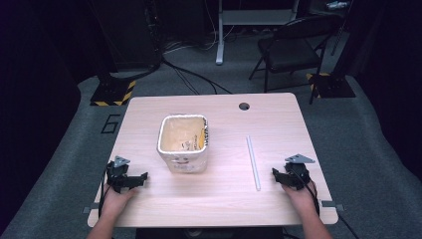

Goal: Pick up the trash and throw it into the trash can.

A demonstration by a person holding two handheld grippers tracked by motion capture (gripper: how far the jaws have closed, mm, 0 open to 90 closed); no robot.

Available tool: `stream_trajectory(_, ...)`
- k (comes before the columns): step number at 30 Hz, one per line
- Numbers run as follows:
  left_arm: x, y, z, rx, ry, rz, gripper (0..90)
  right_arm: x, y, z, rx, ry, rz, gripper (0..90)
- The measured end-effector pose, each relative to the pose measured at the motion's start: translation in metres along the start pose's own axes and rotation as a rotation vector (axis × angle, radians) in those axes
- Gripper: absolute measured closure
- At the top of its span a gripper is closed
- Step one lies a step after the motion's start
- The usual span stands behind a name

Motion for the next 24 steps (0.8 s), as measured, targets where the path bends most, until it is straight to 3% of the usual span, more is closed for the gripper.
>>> stream_trajectory(4, 0.0, 0.0, 0.0, 0.004, 0.003, 0.0, 0.2, -0.003, 0.003, -0.002, -0.016, 0.014, 0.036, 41.8)
stream_trajectory(12, 0.001, 0.0, 0.0, 0.002, 0.006, 0.0, 0.2, -0.018, 0.018, -0.012, -0.028, -0.042, 0.011, 42.8)
stream_trajectory(17, 0.0, 0.0, 0.0, 0.003, 0.003, 0.0, 0.2, -0.027, 0.029, -0.015, -0.04, -0.033, -0.014, 47.4)
stream_trajectory(19, 0.0, 0.0, 0.0, 0.004, 0.004, 0.0, 0.3, -0.03, 0.031, -0.015, -0.044, -0.034, -0.012, 48.1)
stream_trajectory(21, 0.001, -0.001, 0.0, 0.006, 0.004, 0.001, 0.3, -0.037, 0.04, -0.014, -0.069, -0.046, 0.022, 49.3)
stream_trajectory(24, 0.001, -0.002, 0.0, 0.011, 0.003, 0.005, 0.3, -0.041, 0.049, -0.011, -0.07, -0.047, 0.005, 49.4)
Point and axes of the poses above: each handheld gripper's, and its own axes: z roughly forward along the jaws, x roughly out of its underside, y roughly to its left, the point moved 9 cm from there along z, roughly forward along the jaws, and after that the axes turned 2 degrees about -x, right-handed, at the moved point
